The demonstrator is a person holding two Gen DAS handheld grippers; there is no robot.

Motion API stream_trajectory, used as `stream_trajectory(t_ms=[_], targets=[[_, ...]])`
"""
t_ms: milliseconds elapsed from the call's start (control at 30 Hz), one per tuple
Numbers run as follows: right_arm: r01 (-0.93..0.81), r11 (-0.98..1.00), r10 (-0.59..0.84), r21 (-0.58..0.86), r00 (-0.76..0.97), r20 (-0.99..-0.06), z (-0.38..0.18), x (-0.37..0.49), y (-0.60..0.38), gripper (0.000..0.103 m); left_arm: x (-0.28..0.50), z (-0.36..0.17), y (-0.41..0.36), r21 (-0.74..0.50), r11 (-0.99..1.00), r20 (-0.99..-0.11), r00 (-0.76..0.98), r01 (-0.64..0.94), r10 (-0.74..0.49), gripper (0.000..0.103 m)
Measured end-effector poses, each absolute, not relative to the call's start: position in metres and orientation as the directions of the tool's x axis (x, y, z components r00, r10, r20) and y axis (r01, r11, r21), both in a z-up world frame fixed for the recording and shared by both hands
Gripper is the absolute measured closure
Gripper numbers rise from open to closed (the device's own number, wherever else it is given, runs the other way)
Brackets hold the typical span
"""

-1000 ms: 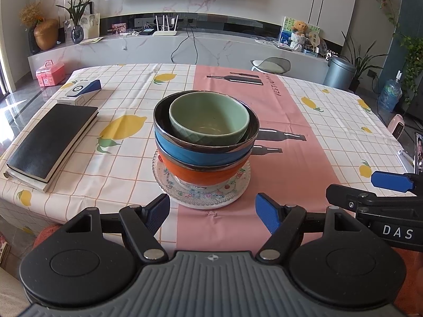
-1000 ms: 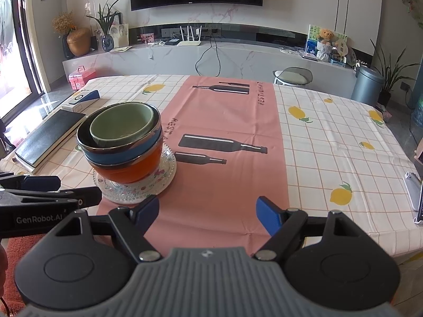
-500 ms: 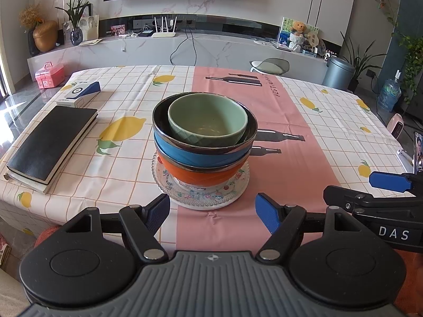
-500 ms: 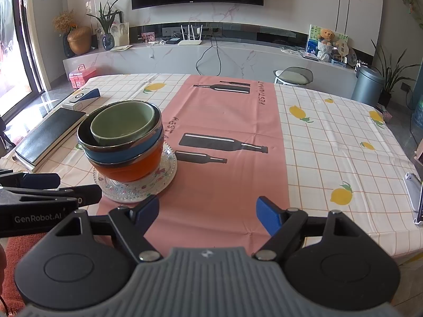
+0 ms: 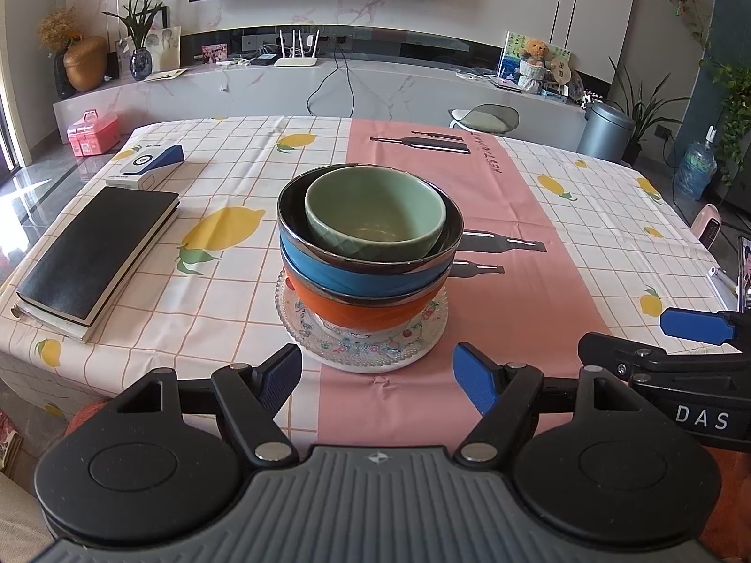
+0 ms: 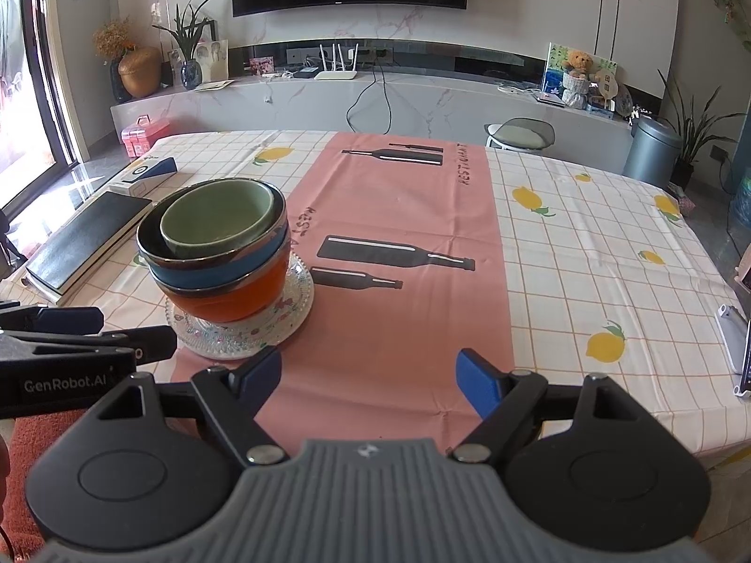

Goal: Organize plates and bowls

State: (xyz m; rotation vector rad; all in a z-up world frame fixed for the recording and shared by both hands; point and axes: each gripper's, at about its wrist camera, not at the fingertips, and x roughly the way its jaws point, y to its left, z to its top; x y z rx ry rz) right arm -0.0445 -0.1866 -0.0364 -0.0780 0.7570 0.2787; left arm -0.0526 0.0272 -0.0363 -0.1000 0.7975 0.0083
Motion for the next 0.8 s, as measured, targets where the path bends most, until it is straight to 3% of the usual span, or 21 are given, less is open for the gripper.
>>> stream_trajectory(t_ms=[800], targets=[[-0.279, 0.960, 0.221, 0.032, 0.677, -0.702, -0.0402, -0.0461, -0.1860, 0.022, -0.0523, -0.0394, 0.0274, -0.084, 0.996, -0.719, 0.694, -0.036, -0.036, 0.016]])
